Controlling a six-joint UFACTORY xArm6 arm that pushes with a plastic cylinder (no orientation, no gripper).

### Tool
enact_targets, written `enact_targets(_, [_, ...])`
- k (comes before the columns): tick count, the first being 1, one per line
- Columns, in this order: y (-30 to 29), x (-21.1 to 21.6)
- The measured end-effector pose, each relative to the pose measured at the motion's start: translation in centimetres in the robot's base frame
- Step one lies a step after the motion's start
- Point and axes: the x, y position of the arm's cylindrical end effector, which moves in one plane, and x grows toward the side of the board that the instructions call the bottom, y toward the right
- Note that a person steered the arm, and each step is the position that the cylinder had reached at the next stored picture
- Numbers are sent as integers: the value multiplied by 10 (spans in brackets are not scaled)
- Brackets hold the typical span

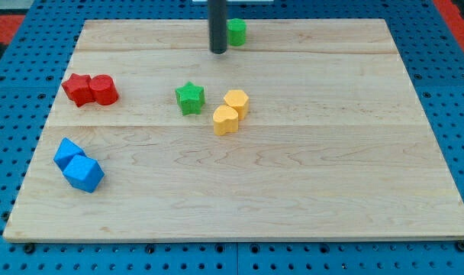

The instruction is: Move green star closer vto the green circle

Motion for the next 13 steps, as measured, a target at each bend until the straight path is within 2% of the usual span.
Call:
enact_targets(1, [-68, 33])
enact_targets(2, [-77, 107])
enact_targets(3, [-63, 152])
enact_targets(5, [32, 76])
enact_targets(7, [98, 91])
enact_targets(8, [117, 60])
enact_targets(9, [102, 3])
enact_targets(10, [101, 44])
enact_targets(11, [44, 40])
enact_targets(13, [45, 19])
